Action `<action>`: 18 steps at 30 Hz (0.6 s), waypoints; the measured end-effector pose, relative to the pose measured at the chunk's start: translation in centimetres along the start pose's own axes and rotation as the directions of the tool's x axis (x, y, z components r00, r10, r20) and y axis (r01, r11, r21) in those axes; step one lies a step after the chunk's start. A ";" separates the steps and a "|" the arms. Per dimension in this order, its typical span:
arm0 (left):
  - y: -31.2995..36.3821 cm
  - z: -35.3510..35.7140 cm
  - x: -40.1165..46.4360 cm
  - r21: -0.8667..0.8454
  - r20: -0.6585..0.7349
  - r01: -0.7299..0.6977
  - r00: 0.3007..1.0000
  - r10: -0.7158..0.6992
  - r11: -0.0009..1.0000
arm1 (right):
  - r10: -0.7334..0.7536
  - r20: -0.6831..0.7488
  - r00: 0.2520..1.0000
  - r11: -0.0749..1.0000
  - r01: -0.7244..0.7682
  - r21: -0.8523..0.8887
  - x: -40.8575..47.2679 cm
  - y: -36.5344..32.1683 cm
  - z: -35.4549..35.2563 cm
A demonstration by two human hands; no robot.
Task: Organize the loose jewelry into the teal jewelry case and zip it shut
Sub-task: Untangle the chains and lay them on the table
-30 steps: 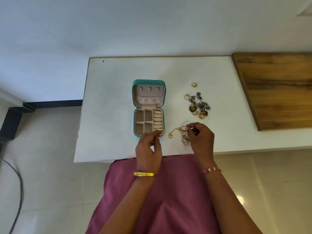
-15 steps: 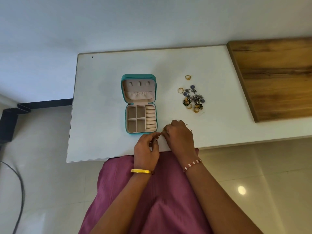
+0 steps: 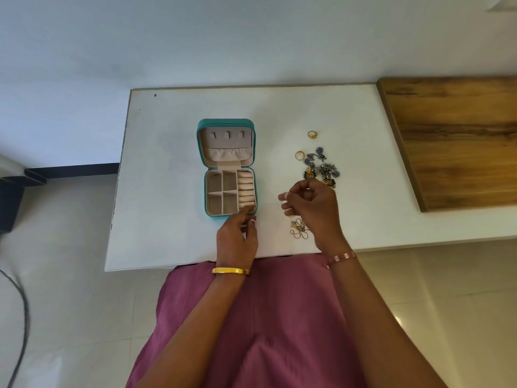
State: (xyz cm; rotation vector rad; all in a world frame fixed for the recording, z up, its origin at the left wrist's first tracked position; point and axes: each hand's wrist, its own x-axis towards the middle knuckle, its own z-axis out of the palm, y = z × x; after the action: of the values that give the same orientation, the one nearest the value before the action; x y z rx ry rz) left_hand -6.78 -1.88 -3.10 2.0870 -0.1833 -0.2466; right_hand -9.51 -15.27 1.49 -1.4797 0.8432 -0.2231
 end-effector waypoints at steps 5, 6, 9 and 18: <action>0.1 -0.9 1.2 0.014 -0.037 0.046 0.998 -0.045 0.999 | -0.013 0.090 0.996 0.991 0.001 0.133 0.3 -3.7 -1.1; 0.1 -1.1 1.5 0.025 -0.026 0.044 0.999 -0.043 0.999 | -0.022 0.103 0.994 0.991 0.008 0.134 0.2 -4.4 -1.2; 0.3 -1.6 1.7 0.073 0.008 0.032 0.999 -0.033 0.997 | -0.049 0.147 0.988 0.992 0.031 0.121 -0.3 -6.4 -1.6; 7.5 -3.7 1.1 -0.042 0.004 -0.159 0.987 0.160 0.986 | -0.132 0.257 0.957 0.979 0.166 -0.118 -3.5 -11.4 -1.5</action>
State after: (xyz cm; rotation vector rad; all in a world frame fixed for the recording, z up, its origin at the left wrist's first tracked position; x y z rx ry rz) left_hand -5.01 -2.78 5.07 2.0182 -0.3450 -0.1594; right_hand -8.80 -15.77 13.42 -1.6645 0.5538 -0.0888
